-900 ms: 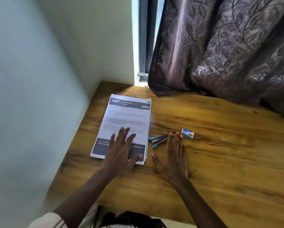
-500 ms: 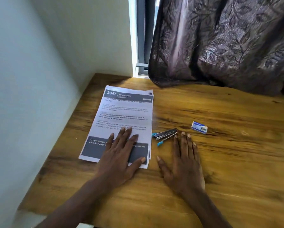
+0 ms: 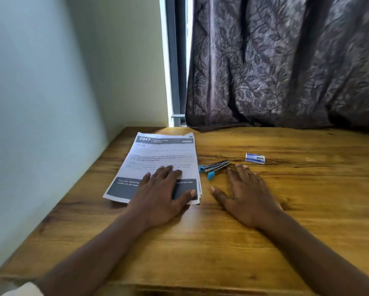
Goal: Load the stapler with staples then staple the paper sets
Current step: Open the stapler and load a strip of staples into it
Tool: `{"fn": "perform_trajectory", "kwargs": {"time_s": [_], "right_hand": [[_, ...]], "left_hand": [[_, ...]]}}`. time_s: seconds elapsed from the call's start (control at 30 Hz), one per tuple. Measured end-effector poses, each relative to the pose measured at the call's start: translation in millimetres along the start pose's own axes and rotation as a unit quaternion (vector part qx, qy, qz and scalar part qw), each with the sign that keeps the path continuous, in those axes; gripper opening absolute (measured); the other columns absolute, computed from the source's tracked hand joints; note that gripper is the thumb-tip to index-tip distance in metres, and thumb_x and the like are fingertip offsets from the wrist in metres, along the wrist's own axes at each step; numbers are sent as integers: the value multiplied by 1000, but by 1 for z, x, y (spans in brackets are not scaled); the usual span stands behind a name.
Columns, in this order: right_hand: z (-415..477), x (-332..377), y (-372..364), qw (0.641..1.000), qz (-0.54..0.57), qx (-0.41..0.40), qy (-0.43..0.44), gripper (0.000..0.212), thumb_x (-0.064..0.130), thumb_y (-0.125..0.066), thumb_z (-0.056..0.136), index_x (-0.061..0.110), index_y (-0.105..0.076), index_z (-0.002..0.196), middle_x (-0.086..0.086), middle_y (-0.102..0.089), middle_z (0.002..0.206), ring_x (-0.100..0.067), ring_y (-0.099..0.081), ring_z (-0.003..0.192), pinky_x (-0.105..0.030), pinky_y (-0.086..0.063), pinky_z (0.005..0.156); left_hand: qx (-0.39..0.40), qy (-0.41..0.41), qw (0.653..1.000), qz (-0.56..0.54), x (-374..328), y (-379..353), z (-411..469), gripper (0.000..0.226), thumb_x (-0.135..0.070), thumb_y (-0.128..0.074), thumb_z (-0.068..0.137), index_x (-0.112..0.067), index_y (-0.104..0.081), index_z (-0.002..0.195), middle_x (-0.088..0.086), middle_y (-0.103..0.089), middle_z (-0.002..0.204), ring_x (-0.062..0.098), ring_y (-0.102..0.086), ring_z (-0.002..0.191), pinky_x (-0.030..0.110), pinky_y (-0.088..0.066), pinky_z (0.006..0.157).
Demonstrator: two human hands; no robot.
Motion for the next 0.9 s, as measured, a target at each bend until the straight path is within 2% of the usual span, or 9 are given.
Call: {"fn": "perform_trajectory", "kwargs": {"time_s": [0.17,0.27,0.37,0.43,0.53,0.6,0.67,0.77,0.9], "right_hand": [[0,1,6,1000,11,-16,-1,95,84,-23,87,24,-18,160,-2,-13,170,-21,-10,156,-42,-12,125],[4,3,15,997,14,-82,8,90,79,-34,88,25,-21,159,-1,-22,166,-22,-21,152,-44,-24,122],[17,14,22,989,13,-131,64,83,69,-40,93,28,-13,160,0,-13,169,-21,-9,156,-47,-16,125],[29,19,23,986,25,-127,109,75,58,-45,97,30,-15,160,3,-14,169,-18,-8,156,-47,-13,126],[45,19,18,986,38,-87,138,62,50,-48,99,31,-30,155,5,-31,163,-18,-21,153,-48,-20,124],[51,16,16,984,69,-81,143,56,52,-51,95,33,-43,147,8,-46,150,-17,-37,142,-47,-32,117],[53,13,15,981,89,-93,147,51,55,-53,92,34,-52,138,10,-54,138,-14,-45,129,-45,-40,109],[52,14,17,975,102,-120,159,43,56,-47,93,32,-58,127,9,-59,123,-12,-48,116,-42,-43,102],[49,14,21,972,123,-132,150,30,46,-49,101,26,-60,121,8,-58,116,-11,-48,110,-35,-44,96]], "left_hand": [[-50,-8,998,-39,1,11,-4,71,-76,-47,89,-35,-43,146,-3,-33,163,16,-28,151,45,-21,125],[-98,-15,992,-81,-2,22,-7,59,-68,-55,90,-34,-51,139,-7,-40,158,16,-34,145,44,-27,121],[-109,-25,991,-77,-3,22,-4,51,-64,-56,91,-34,-56,132,-11,-47,149,12,-40,136,40,-32,113],[-89,-38,993,-59,-3,17,0,50,-66,-54,91,-35,-56,131,-11,-49,146,12,-42,133,40,-34,112],[-63,-49,996,-34,-4,10,3,52,-70,-50,90,-38,-54,131,-12,-47,146,11,-41,133,42,-32,115],[-59,-50,997,-26,-3,8,3,52,-71,-48,90,-40,-52,131,-14,-47,145,9,-41,133,41,-31,116],[-57,-53,997,-21,-3,7,3,53,-72,-46,90,-40,-51,132,-16,-48,144,8,-42,131,42,-30,117],[-70,-55,996,-12,-6,10,0,55,-74,-42,90,-42,-48,134,-17,-49,143,8,-43,132,44,-25,120],[-95,-57,994,1,-12,19,-6,57,-72,-45,90,-42,-43,138,-18,-46,146,7,-40,137,45,-14,125]]}}
Point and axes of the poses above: each hand's wrist, its own z-axis towards the middle knuckle, its own y-axis out of the back of the hand, x = y × z, the point moved 7 cm from there along z, towards the middle knuckle
